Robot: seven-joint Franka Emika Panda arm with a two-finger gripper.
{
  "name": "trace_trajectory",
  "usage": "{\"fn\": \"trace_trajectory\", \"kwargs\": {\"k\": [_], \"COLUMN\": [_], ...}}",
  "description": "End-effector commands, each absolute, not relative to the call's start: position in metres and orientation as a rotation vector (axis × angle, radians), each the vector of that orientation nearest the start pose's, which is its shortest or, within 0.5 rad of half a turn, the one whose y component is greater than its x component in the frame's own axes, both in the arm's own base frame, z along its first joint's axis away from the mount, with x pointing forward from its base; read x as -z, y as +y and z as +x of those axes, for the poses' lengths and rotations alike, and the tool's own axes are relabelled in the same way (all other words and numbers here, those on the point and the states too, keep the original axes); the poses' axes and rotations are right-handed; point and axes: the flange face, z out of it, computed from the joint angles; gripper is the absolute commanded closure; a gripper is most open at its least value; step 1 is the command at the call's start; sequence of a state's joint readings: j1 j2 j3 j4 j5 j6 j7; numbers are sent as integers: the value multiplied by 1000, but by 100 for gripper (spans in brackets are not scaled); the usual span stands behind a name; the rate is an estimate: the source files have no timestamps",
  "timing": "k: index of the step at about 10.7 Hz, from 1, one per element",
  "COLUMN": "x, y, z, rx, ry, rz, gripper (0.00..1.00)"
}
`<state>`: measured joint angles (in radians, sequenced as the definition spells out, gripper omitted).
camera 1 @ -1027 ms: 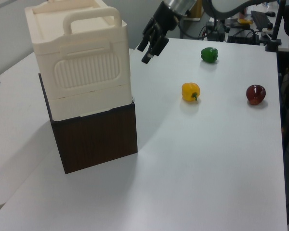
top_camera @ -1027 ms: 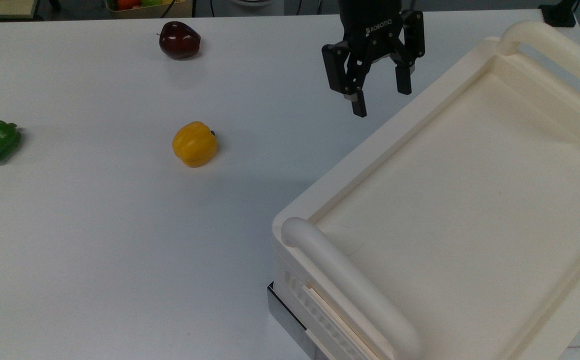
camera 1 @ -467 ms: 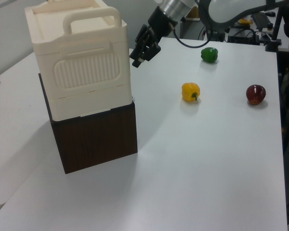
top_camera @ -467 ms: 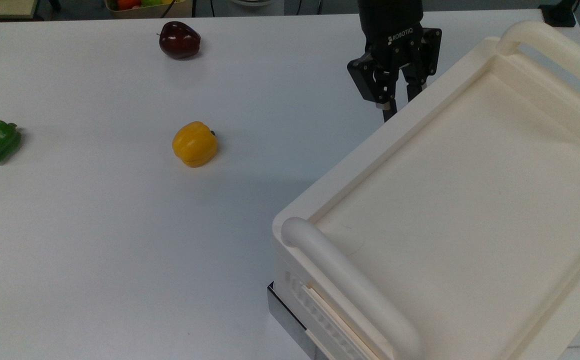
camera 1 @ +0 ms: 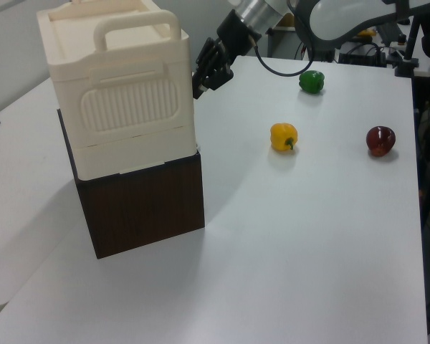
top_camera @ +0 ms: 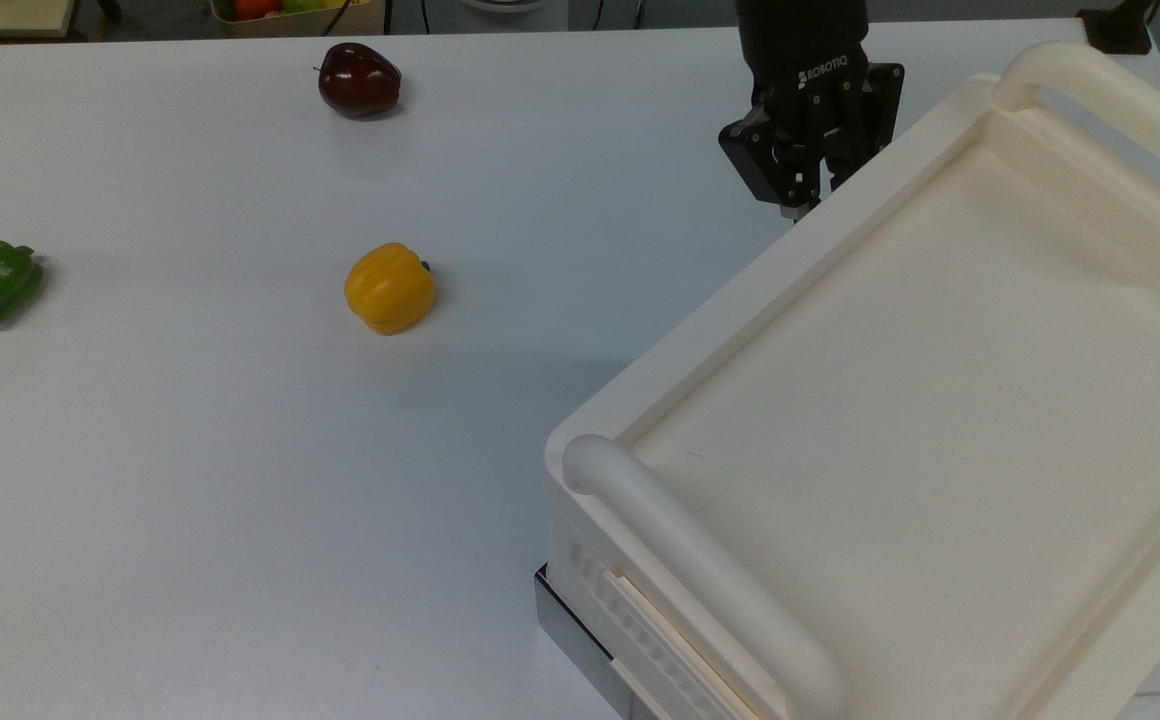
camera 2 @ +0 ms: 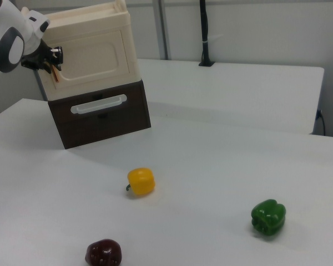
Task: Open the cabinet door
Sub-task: 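Grip the door edge and pull it outward from the cabinet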
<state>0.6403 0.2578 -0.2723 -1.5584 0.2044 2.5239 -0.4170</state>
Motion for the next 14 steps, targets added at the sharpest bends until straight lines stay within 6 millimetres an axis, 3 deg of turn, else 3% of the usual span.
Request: {"fn": "trace_trajectory", "kwargs": {"k": [1,3,8,12,14], "x": [-585,-586,-588,-604,-605], "y": [276,276,260,205,160], "z": [634,633,625,612,604], "rx": [1090,1091,1004,746,597], "ry": [-933,-938,-920,-895,-899], "rz": [-2670,-2671,-2693,-2767,-2798], "gripper": [81,91,94,91,86]}}
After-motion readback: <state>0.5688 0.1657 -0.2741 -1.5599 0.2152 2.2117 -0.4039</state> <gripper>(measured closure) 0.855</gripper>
